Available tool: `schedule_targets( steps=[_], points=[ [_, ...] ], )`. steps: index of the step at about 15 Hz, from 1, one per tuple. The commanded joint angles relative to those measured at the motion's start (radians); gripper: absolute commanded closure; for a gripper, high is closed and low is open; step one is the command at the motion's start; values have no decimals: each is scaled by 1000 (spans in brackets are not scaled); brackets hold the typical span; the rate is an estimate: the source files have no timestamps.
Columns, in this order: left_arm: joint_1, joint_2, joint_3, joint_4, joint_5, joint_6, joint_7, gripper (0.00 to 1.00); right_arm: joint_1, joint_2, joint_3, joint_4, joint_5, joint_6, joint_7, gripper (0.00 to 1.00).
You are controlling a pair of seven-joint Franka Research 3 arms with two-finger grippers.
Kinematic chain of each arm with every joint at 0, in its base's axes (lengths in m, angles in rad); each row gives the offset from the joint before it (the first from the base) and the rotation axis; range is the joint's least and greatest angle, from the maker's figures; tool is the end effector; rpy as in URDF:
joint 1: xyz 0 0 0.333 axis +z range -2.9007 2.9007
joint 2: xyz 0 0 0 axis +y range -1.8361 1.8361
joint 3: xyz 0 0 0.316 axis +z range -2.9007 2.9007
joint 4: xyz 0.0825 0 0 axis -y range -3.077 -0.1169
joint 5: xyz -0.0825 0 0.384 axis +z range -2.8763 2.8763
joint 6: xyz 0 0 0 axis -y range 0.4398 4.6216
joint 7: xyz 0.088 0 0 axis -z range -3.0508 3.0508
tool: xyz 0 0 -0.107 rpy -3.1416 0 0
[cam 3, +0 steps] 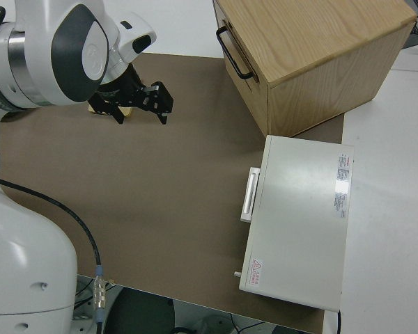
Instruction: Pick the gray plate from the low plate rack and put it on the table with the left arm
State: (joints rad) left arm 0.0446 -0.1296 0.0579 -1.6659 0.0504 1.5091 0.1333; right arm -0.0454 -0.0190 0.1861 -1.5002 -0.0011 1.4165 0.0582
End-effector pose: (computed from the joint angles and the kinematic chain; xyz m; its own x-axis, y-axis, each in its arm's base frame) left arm 0.5036 0.0596 0.6433 0.9991 -0.0283 -0.0328 -0.0296 -0.9988 -0.0389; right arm 0.5272 0.0757 0.6544 0.9946 0.0817 -0.0646 0.0824 -0.9966 0.0084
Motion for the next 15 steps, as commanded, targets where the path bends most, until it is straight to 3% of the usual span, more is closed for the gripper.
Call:
schedule_targets(
  steps=[1, 5, 10, 15],
  points=[
    [-2, -13, 28, -11, 36, -20, 20, 9, -10, -2, 6, 6, 10, -14, 0, 13],
    [-5, -28, 49, -95, 94, 37, 48, 9, -10, -2, 6, 6, 10, -14, 0, 11],
    [-2, -90, 82, -299, 112, 190, 51, 7, -10, -2, 6, 6, 10, -14, -1, 13],
    [24, -119, 83, -449, 152, 295, 84, 7, -10, -2, 6, 6, 10, -14, 0, 11]
  ],
)
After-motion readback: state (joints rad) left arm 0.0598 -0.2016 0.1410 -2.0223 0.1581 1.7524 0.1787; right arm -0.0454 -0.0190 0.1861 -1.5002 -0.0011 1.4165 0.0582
